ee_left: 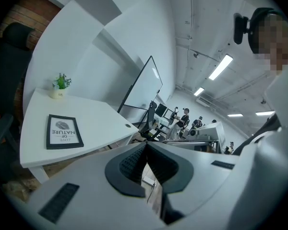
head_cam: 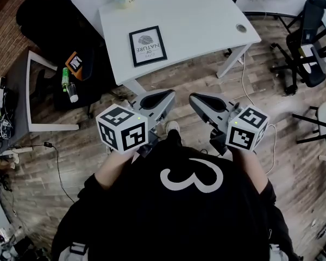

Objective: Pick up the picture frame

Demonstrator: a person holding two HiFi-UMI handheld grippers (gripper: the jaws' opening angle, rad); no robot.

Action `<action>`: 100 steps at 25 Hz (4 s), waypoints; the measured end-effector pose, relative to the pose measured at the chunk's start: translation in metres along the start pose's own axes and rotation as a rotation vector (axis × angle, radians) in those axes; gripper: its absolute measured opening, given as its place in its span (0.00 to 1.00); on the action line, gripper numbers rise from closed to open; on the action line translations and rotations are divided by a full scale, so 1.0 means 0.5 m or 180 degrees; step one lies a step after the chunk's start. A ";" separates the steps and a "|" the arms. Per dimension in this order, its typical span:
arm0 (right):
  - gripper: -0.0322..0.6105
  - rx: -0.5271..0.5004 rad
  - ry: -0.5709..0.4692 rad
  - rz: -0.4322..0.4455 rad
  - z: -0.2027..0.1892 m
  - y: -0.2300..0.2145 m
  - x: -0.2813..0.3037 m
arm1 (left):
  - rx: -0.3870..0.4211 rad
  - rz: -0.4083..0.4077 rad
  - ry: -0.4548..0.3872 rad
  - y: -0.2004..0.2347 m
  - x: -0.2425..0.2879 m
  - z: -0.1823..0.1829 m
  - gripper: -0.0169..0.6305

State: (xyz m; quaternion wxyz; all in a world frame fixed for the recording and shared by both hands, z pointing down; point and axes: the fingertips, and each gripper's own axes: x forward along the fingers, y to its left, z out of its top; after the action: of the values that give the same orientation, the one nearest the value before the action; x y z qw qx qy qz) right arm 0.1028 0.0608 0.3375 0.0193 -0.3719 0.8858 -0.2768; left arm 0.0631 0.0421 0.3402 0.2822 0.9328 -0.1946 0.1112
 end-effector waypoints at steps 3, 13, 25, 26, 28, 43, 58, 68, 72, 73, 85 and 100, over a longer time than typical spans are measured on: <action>0.09 0.0018 0.0028 0.0028 0.026 -0.033 0.043 | -0.0035 0.0025 -0.0014 0.050 0.011 0.027 0.05; 0.09 0.0047 0.0125 0.0051 0.106 -0.148 0.187 | -0.0153 0.0189 -0.0186 0.226 0.029 0.124 0.05; 0.09 0.0066 0.0151 0.0044 0.157 -0.207 0.282 | -0.0162 0.0358 -0.0276 0.355 0.008 0.188 0.05; 0.09 0.0074 0.0162 0.0051 0.157 -0.207 0.284 | -0.0183 0.0380 -0.0277 0.361 0.005 0.188 0.05; 0.09 0.0070 0.0194 0.0041 0.156 -0.211 0.289 | -0.0227 0.0429 -0.0292 0.375 -0.001 0.188 0.05; 0.09 0.0099 0.0474 -0.0012 0.148 -0.312 0.367 | -0.0389 0.0633 -0.0119 0.482 0.042 0.181 0.05; 0.11 0.0177 0.0710 -0.0071 0.157 -0.427 0.457 | -0.0579 0.0928 0.0193 0.625 0.078 0.159 0.11; 0.22 0.0366 0.1046 -0.0281 0.092 -0.510 0.499 | -0.0801 0.1008 0.0380 0.689 0.089 0.125 0.20; 0.24 0.0395 0.1251 -0.0347 0.062 -0.531 0.516 | -0.0895 0.1041 0.0466 0.715 0.094 0.105 0.22; 0.24 0.0418 0.1282 -0.0350 0.056 -0.534 0.519 | -0.0924 0.1040 0.0489 0.719 0.096 0.100 0.23; 0.26 0.0487 0.1687 -0.0458 -0.008 -0.576 0.556 | -0.1133 0.1161 0.0706 0.777 0.122 0.049 0.23; 0.26 0.0438 0.1994 -0.0556 -0.063 -0.593 0.565 | -0.1163 0.1254 0.0896 0.797 0.141 0.015 0.24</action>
State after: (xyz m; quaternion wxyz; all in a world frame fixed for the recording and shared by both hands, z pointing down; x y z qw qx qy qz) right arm 0.0834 -0.2824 0.5623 -0.2528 -0.3411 0.7927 -0.4375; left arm -0.0425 -0.2880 0.5490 0.4426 0.7863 -0.3475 0.2552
